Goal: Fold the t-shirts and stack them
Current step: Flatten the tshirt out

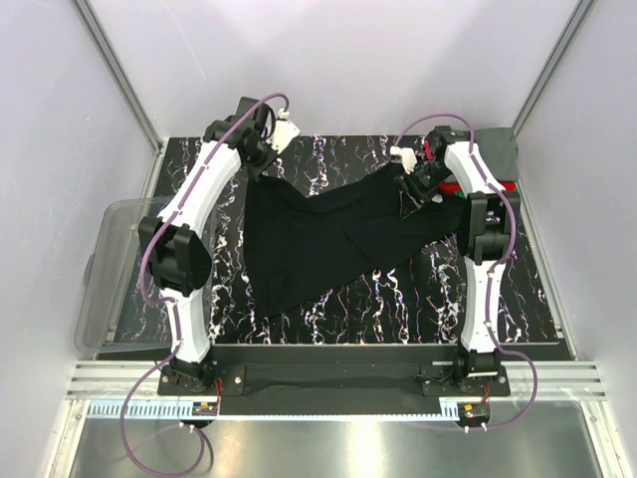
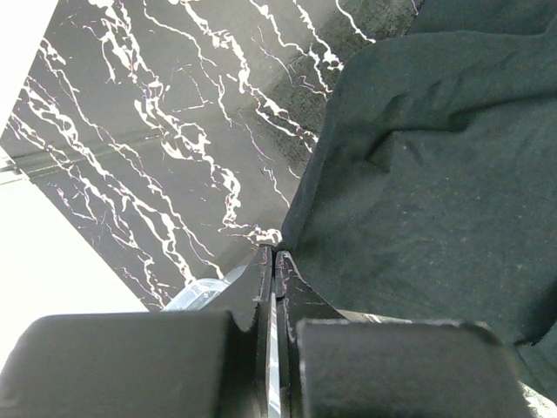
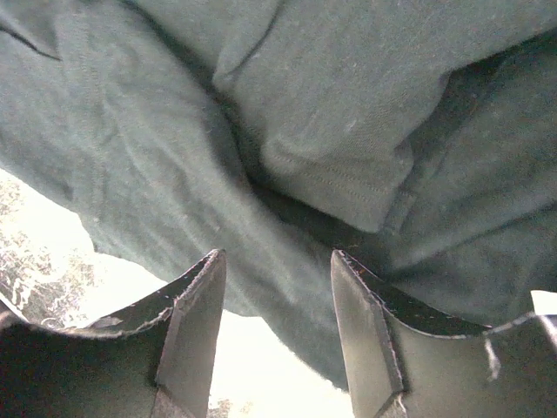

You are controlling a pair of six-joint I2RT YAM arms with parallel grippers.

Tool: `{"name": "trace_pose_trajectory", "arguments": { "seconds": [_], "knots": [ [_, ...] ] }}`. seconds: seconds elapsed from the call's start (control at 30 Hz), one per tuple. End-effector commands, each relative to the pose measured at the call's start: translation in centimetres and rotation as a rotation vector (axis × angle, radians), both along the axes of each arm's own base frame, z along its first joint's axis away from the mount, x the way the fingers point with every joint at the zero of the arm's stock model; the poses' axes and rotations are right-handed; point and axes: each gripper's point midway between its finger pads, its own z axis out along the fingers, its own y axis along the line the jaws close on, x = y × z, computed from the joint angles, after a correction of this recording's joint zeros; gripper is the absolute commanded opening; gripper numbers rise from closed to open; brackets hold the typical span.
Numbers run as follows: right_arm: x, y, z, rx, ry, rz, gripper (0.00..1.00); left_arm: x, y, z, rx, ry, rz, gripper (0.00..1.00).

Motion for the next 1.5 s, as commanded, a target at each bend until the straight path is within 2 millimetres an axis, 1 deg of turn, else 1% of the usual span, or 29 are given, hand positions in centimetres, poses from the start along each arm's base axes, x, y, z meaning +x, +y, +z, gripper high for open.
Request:
{"name": "trace_pose_trajectory", "arguments": {
  "seconds": [0.0,0.03,0.1,0.23,0.33,0.43,0.57,0.7,0.73,0.83,0.9,0.97,1.0,1.03,1.17,1.2,1.23,1.3,1.33,1.37,1.4,1.43,1.47],
  "knots": [
    [0.6,0.6,0.6,0.022,-0.002,0.021,0.58,0.4,-0.1,2.5,-0.009,-0.077,0.011,0.0],
    [0.4,0.5,0.1,0.021,0.018,0.019,0.57,0.5,-0.1,2.4,-0.005,-0.078,0.011,0.0],
    [0.7,0.6,0.3,0.019,0.014,0.021,0.57,0.4,-0.2,2.4,-0.006,-0.076,0.011,0.0],
    [0.6,0.5,-0.2,0.012,0.027,0.026,0.56,0.4,-0.1,2.3,-0.002,-0.074,0.011,0.0],
    [0.3,0.5,-0.3,0.007,0.043,0.034,0.52,0.5,-0.2,2.2,0.0,-0.073,0.009,0.0],
    [-0.6,0.4,-0.6,0.006,0.08,0.048,0.46,0.6,-0.3,2.2,-0.003,-0.075,0.007,0.0],
    [-2.1,0.5,-1.1,-0.002,0.136,0.07,0.48,0.7,-0.5,2.2,-0.005,-0.075,0.005,0.0],
    [-2.6,0.3,-1.4,-0.009,0.146,0.079,0.47,0.8,-0.7,2.2,-0.011,-0.075,0.003,0.0],
    [-2.8,0.4,-1.4,-0.01,0.15,0.08,0.4,0.9,-0.8,2.1,-0.011,-0.074,0.003,0.0],
    [-2.8,0.3,-1.5,-0.019,0.153,0.076,0.29,0.9,-0.9,2.2,-0.012,-0.076,0.001,0.0],
    [-2.6,0.2,-1.7,-0.031,0.146,0.072,0.3,0.8,-0.9,2.1,-0.015,-0.073,0.001,0.0],
    [-2.4,0.1,-1.8,-0.039,0.132,0.061,0.35,0.9,-0.9,2.1,-0.015,-0.073,0.001,0.0],
    [-1.8,0.0,-2.0,-0.048,0.104,0.052,0.38,0.9,-1.0,2.2,-0.015,-0.078,0.0,0.0],
    [-1.6,0.0,-1.8,-0.05,0.088,0.052,0.39,0.9,-1.0,2.3,-0.017,-0.077,-0.003,0.0],
    [-1.7,-0.3,-2.9,-0.095,0.092,0.054,0.38,0.9,-1.0,2.3,-0.017,-0.079,-0.001,0.0],
    [-1.8,-0.3,-3.1,-0.101,0.094,0.057,0.35,0.9,-1.0,2.4,-0.015,-0.08,-0.001,0.0],
    [-1.8,-0.3,-3.1,-0.106,0.092,0.059,0.2,0.9,-1.0,2.3,-0.014,-0.08,0.001,0.0],
    [-2.3,-0.4,-3.1,-0.112,0.096,0.06,0.08,0.9,-1.0,2.4,-0.013,-0.08,0.0,0.0],
    [-2.3,-0.3,-1.9,-0.112,0.067,0.059,0.02,0.9,-1.1,2.4,-0.016,-0.081,0.001,0.0],
    [-3.1,-0.6,-1.9,-0.117,0.08,0.06,0.01,0.9,-1.0,2.4,-0.015,-0.081,0.0,0.0],
    [-3.1,-0.6,-1.4,-0.12,0.053,0.063,0.0,0.9,-1.1,2.3,-0.019,-0.079,-0.002,0.0],
    [-3.2,-0.7,0.8,-0.12,-0.004,0.063,0.0,0.9,-1.2,2.3,-0.022,-0.079,0.0,0.0],
    [-4.3,-0.8,0.8,-0.13,0.003,0.071,0.0,0.9,-1.2,2.2,-0.024,-0.075,-0.002,0.0]
  ]
}}
